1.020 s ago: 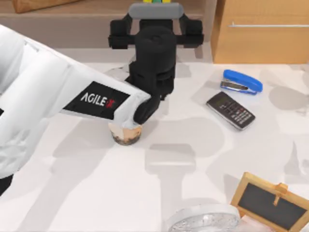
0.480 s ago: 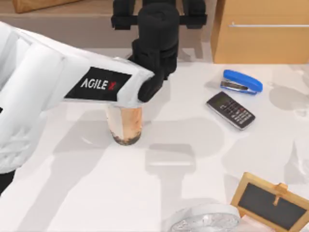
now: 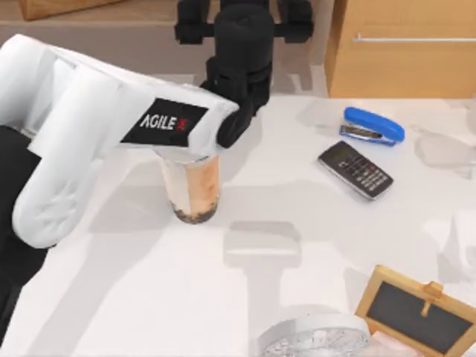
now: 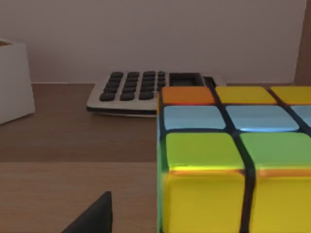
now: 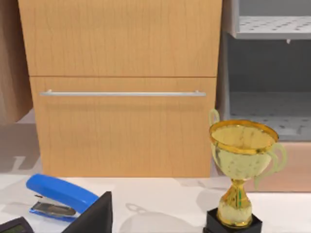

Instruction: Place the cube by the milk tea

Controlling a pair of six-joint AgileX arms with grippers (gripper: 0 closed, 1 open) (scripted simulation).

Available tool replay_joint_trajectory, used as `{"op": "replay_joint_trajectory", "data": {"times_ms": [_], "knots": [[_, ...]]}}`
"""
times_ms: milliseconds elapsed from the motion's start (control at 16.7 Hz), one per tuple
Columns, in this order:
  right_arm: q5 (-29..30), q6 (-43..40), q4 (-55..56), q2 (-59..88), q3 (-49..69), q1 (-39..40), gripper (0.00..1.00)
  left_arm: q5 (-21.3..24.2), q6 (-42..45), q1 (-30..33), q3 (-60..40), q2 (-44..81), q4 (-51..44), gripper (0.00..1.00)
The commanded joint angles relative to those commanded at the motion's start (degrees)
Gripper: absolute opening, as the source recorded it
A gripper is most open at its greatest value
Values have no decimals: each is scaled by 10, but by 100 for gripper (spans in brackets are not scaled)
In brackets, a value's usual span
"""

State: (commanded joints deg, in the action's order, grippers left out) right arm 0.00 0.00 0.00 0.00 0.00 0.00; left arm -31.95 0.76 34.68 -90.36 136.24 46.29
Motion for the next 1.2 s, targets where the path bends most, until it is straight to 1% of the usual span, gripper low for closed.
{"op": "replay_joint_trajectory", "data": {"times_ms": [180,960,1020,1200], "knots": [[0,0,0,0,0,0,100,0,0,0,0,0,0,100],[0,0,0,0,0,0,100,0,0,0,0,0,0,2],[0,0,0,0,0,0,100,0,0,0,0,0,0,0],[0,0,0,0,0,0,100,0,0,0,0,0,0,0]]}}
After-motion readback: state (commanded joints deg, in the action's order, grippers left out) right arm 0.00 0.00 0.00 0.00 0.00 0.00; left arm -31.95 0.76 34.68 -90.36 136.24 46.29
